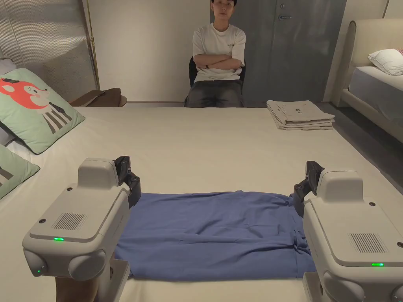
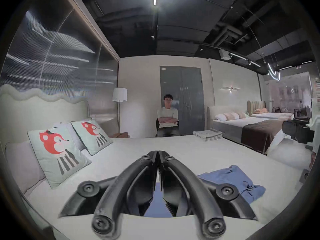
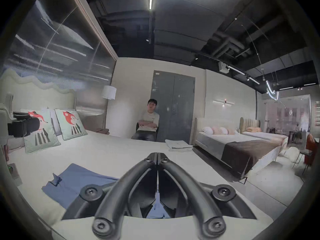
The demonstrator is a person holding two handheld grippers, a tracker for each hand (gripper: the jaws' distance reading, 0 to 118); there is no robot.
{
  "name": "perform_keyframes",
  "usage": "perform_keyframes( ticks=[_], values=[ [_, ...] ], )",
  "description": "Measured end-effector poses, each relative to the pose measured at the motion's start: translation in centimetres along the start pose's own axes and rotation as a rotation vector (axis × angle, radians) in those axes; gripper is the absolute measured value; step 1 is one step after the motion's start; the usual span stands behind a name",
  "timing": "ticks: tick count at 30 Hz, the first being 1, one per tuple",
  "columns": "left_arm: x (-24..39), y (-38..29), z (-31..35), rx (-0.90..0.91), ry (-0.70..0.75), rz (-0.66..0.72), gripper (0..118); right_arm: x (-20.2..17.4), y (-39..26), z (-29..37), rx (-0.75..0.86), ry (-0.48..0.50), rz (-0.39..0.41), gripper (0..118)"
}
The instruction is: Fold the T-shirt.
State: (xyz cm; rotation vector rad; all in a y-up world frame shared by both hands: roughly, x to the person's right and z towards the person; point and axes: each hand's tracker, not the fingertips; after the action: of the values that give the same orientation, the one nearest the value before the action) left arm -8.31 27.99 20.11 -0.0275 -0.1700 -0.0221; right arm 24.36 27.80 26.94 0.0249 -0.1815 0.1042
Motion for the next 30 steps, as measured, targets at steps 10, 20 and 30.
perform_keyframes(
  ticks=[10, 20, 30],
  values=[
    [-3.6, -3.1, -3.4, -0.348, 0.009, 0.13, 0, 0.2, -0.5, -0.9, -0.018, 0.01, -0.003, 0],
    [-10.7, -14.8, -4.9, -0.694, 0.152, 0.291, 37, 0.8, -3.5, -2.7, -0.096, 0.009, -0.03, 0],
    [-10.4, -18.7, -7.2, -0.8, 0.196, 0.23, 96, 1.6, -6.4, -4.0, -0.189, -0.007, -0.025, 0]
  ],
)
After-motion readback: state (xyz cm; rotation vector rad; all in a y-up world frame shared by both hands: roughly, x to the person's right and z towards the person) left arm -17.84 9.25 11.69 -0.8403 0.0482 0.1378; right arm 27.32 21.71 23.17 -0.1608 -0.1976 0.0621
